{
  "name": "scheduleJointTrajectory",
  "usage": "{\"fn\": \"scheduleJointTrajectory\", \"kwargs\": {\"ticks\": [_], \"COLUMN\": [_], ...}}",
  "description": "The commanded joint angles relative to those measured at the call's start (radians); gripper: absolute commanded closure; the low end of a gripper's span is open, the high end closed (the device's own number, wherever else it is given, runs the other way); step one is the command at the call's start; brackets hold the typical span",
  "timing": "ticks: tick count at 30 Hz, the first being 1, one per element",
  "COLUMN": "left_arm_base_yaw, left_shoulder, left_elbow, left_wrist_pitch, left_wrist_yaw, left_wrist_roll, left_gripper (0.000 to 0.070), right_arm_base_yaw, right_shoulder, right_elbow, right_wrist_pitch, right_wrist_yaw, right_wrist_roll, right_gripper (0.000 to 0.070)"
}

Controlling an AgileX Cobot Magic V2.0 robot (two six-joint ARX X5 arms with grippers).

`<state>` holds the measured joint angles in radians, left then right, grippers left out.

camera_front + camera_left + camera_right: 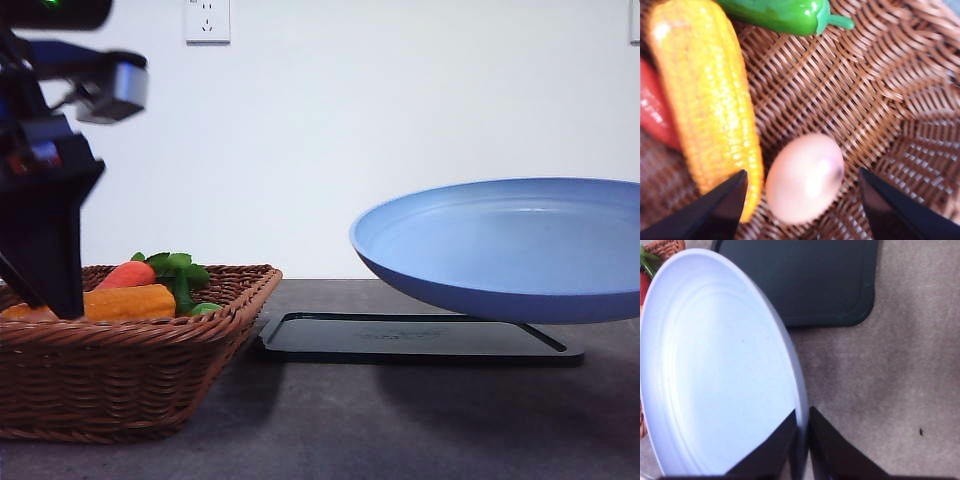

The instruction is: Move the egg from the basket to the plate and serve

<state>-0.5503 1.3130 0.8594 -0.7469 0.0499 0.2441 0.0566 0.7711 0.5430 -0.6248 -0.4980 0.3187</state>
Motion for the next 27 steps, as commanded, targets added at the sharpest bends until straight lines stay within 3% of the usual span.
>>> {"fn": "scheduleJointTrajectory", "kwargs": {"ticks": [1, 12, 17, 23, 27], "left_arm_base_yaw": [-0.008, -0.008, -0.008, -0.008, -0.008], "left_shoulder": [0.033, 0.111, 0.115, 0.115, 0.115], "left_elbow": [0.021, 0.022, 0.022, 0.022, 0.022], "left_wrist_pitch": [0.006, 0.009, 0.015, 0.014, 0.014], "left_wrist_yaw": [-0.003, 0.016, 0.030, 0.030, 0.030], "left_wrist_roll": [0.028, 0.037, 0.037, 0.037, 0.037], "left_gripper": [0.0244, 0.0251, 0.0308, 0.0319, 0.0376], "right_arm_base_yaw": [-0.002, -0.002, -0.002, -0.002, -0.002], "right_shoulder": [0.003, 0.003, 0.003, 0.003, 0.003], "right_elbow": [0.001, 0.001, 0.001, 0.001, 0.001], "right_wrist_pitch": [0.007, 0.003, 0.003, 0.003, 0.003], "right_wrist_yaw": [-0.007, -0.006, -0.006, -0.006, -0.006], "right_wrist_roll": [-0.004, -0.005, -0.005, -0.005, -0.005], "right_gripper": [0.0700, 0.0700, 0.0700, 0.0700, 0.0700]}}
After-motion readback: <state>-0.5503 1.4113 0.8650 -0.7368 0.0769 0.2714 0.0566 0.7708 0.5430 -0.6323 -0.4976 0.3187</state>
